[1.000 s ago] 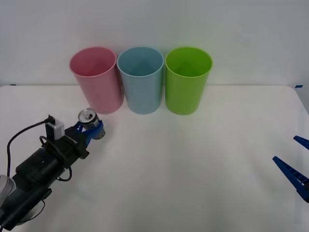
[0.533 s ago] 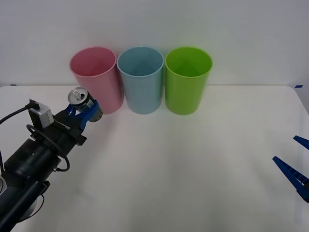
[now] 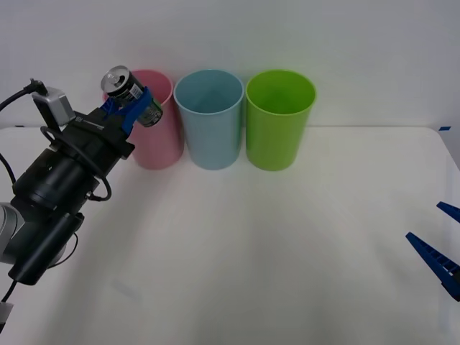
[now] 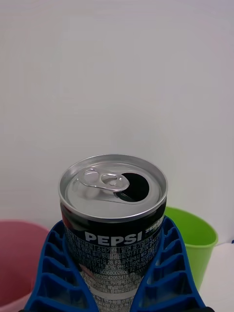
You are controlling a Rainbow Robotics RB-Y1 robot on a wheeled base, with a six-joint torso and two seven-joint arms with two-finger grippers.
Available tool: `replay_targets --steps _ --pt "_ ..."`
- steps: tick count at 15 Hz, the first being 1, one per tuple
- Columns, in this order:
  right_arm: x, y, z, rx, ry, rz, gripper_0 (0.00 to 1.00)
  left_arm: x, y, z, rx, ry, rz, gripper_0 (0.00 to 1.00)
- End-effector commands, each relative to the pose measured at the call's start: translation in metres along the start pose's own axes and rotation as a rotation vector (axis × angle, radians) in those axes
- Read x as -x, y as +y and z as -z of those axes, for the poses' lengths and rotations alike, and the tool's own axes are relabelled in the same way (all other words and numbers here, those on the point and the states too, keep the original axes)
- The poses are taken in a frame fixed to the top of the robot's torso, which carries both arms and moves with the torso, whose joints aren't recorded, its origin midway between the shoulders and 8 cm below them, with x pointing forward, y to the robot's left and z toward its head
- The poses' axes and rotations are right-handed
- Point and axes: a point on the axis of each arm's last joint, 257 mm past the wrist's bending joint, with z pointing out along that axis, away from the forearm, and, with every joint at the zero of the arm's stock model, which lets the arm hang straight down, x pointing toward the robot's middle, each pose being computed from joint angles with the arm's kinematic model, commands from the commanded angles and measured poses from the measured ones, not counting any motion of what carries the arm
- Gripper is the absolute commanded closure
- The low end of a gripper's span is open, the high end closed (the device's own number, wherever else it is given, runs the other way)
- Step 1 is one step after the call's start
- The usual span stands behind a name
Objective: Grasp the object on the table and drop it into the matching bin: aluminum can to the light blue bin, PET bottle to the pink bin.
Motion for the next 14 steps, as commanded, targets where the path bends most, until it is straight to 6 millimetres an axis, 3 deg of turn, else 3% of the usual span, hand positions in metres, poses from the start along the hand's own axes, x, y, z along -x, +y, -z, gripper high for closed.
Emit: replay_targets --steps 1,4,14 --pt "0.000 0.000 0.000 0.000 0.000 0.000 0.00 0.000 0.005 -0.024 -0.004 0.004 -0.027 1.00" --pt "0.000 0.000 0.000 0.000 0.000 0.000 0.00 -0.004 0.013 -0.046 0.005 0.018 -0.070 1.00" --pt "0.000 0.000 0.000 0.000 0.000 0.000 0.00 -0.017 0.009 -0.129 -0.011 0.065 -0.164 1.00"
